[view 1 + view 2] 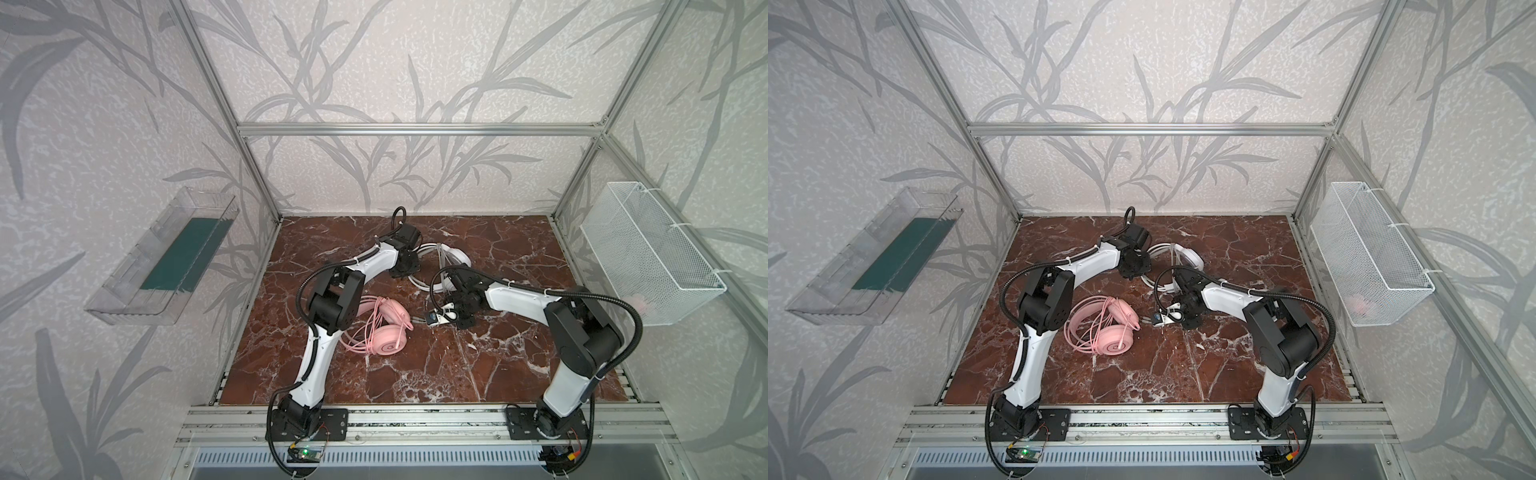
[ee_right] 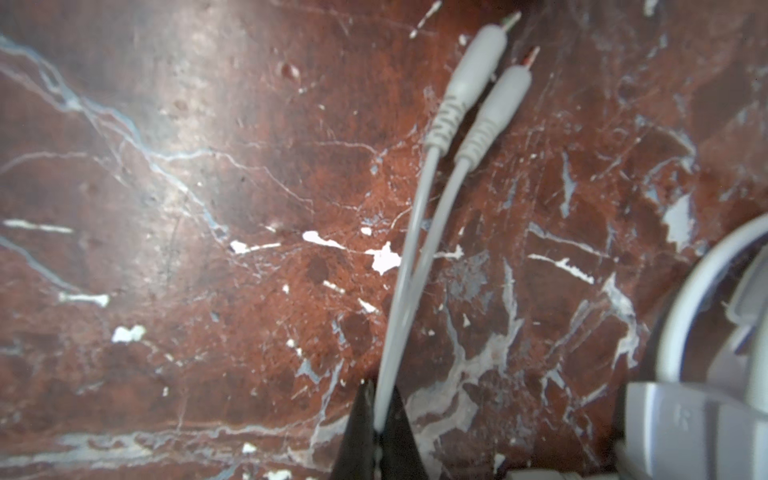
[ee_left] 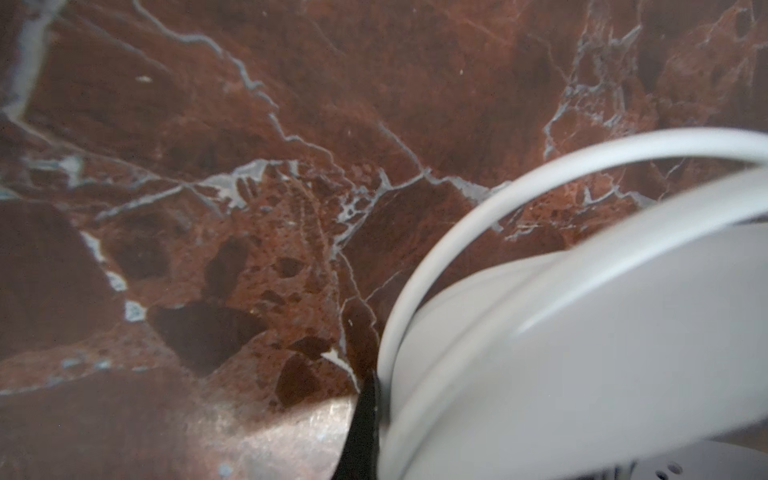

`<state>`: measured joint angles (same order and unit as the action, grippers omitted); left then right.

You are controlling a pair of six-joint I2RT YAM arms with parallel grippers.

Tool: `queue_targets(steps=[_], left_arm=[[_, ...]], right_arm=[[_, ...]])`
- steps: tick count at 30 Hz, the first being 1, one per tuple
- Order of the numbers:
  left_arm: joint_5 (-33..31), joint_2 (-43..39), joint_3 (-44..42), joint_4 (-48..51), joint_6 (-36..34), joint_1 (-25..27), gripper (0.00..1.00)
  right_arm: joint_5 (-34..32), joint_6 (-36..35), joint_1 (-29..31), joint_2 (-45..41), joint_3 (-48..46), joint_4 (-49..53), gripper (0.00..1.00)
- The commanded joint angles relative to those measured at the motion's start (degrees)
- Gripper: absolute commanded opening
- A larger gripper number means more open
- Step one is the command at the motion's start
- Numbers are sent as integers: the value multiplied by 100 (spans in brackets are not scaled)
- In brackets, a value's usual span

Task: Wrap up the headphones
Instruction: 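Grasp the two white plugs with the right gripper and lift them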

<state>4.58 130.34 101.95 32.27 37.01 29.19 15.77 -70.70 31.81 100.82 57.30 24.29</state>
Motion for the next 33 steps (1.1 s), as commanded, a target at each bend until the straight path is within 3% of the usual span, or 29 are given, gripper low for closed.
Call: queue_targets(steps=[1, 17, 27, 33], left_arm=[[140, 88, 77, 62, 43, -21, 0], [312, 7, 17, -37, 216, -82, 0], [263, -84, -40, -63, 358, -80, 0], [287, -140, -87, -89, 473, -85, 0]], right_arm=[[619, 710, -117, -446, -221, -477, 0], [1439, 2078, -725, -1218, -774, -979, 0], [1451, 3988, -721, -1389, -610, -1076, 0], [1332, 4902, -712, -1307, -212, -383, 0]])
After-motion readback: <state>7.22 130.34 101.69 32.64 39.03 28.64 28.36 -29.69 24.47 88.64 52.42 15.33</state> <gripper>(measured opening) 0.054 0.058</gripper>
